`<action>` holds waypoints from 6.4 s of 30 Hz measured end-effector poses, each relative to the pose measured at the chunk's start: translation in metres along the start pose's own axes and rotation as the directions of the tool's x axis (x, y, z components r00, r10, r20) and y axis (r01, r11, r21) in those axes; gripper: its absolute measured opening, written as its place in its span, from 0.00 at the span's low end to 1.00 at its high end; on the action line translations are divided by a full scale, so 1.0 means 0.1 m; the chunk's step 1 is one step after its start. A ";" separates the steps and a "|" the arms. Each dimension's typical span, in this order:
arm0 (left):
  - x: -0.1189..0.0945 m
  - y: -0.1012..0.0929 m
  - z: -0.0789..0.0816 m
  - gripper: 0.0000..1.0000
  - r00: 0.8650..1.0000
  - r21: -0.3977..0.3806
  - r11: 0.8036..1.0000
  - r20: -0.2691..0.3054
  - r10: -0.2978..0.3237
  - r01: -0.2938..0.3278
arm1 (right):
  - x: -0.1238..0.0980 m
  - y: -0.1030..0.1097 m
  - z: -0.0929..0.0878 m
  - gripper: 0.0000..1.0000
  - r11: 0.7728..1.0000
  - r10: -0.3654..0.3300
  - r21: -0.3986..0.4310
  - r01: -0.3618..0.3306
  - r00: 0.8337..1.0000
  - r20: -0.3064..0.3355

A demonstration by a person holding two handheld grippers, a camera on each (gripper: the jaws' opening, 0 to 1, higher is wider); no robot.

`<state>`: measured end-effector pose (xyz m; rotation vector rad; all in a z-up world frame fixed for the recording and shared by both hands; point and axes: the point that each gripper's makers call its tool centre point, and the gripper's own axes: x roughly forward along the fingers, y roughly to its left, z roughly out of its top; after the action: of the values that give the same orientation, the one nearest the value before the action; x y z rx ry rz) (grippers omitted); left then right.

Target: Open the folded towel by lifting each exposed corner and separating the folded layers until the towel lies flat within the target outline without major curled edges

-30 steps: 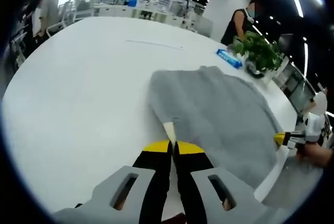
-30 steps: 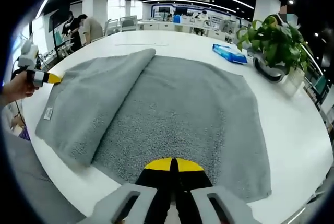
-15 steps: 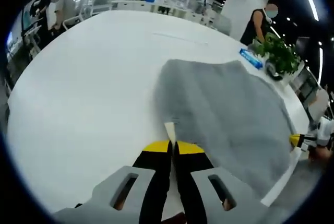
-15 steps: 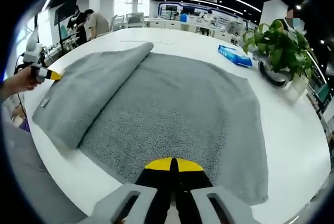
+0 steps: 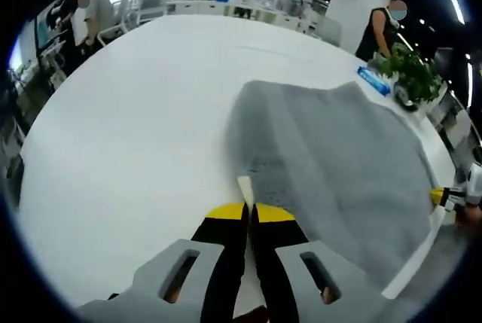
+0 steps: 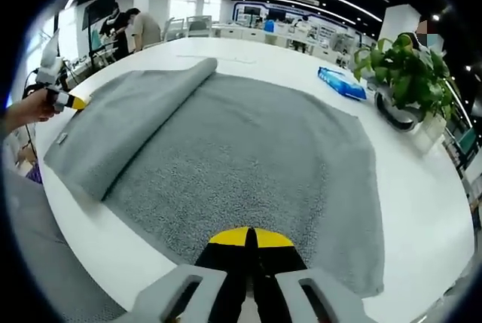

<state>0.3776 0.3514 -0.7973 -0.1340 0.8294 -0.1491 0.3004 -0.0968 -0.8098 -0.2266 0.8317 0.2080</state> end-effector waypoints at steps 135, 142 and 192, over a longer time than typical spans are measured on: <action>0.36 0.47 1.04 0.07 0.969 0.223 0.973 0.248 0.005 -0.062 | -0.07 -0.41 -0.15 0.00 0.996 -0.064 0.056 0.065 0.997 -0.032; 0.29 0.57 1.07 0.10 0.963 0.192 0.978 0.270 0.030 -0.085 | -0.07 -0.42 -0.15 0.00 0.996 -0.061 0.056 0.063 0.998 -0.031; 0.74 0.21 0.86 0.40 0.985 0.372 0.924 0.113 -0.134 0.083 | 0.40 -0.69 0.35 0.37 0.985 -0.008 0.175 0.010 1.000 -0.014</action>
<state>0.4924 0.3635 -0.7972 0.1617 0.6446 -0.3927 0.3701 -0.1488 -0.8089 -0.0671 0.8572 0.1239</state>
